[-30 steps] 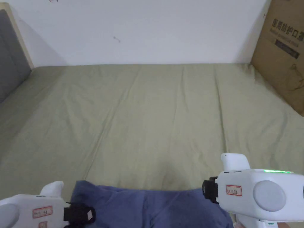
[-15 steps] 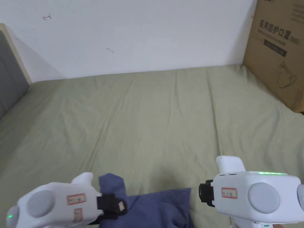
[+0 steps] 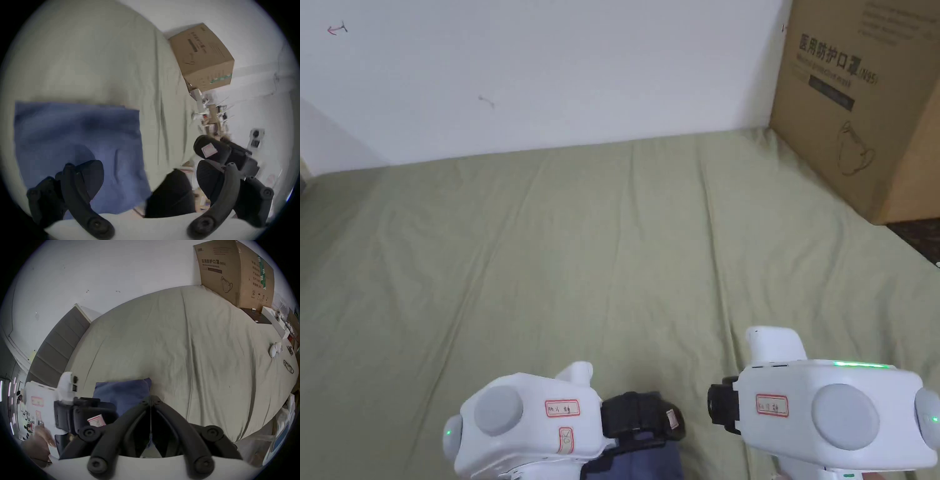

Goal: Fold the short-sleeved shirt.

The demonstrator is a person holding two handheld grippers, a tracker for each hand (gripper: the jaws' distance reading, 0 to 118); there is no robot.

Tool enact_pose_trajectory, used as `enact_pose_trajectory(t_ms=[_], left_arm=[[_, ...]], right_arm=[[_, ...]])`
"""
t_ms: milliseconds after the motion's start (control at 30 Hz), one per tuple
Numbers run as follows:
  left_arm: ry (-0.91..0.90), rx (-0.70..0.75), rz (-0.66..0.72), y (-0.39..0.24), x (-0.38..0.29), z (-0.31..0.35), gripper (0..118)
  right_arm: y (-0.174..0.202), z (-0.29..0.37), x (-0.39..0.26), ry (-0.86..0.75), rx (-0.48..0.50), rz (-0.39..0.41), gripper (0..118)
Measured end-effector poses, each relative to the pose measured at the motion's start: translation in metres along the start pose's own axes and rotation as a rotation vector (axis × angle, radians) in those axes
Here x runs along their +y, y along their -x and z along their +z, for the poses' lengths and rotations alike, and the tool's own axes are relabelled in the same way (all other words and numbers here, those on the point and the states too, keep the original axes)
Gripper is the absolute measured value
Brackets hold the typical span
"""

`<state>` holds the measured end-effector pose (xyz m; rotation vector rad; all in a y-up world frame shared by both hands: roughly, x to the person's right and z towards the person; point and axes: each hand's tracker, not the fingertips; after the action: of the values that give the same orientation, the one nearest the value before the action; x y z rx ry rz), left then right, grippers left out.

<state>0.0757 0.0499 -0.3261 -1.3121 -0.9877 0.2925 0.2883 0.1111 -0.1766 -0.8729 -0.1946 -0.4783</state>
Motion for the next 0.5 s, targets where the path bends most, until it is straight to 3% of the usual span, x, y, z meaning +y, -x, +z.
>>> enact_pose_trajectory(t_ms=[33, 67, 100, 167, 233, 333, 500], left_arm=[[-0.04, 0.1, -0.095, -0.007, -0.001, 0.008, 113], [-0.071, 0.186, -0.182, -0.013, -0.001, 0.014, 100], [-0.087, 0.234, -0.246, -0.018, -0.002, 0.018, 75], [-0.068, 0.284, -0.324, -0.027, -0.004, 0.02, 1], [-0.045, 0.291, -0.36, -0.031, -0.007, 0.013, 2], [0.046, 0.176, -0.277, -0.028, -0.006, -0.01, 2], [0.231, 0.182, -0.194, -0.009, -0.01, -0.072, 2]], right_arm=[[-0.001, 0.0, 0.001, -0.004, 0.001, -0.005, 0], [-0.003, -0.001, 0.002, -0.008, 0.001, -0.009, 0], [-0.004, -0.001, 0.002, -0.013, 0.002, -0.013, 0], [-0.007, -0.001, 0.004, -0.02, 0.001, -0.018, 0], [-0.009, -0.001, 0.004, -0.021, -0.002, -0.021, 0], [-0.014, -0.001, 0.002, -0.024, -0.003, -0.032, 0], [-0.022, 0.001, -0.001, -0.022, -0.019, -0.054, 0]])
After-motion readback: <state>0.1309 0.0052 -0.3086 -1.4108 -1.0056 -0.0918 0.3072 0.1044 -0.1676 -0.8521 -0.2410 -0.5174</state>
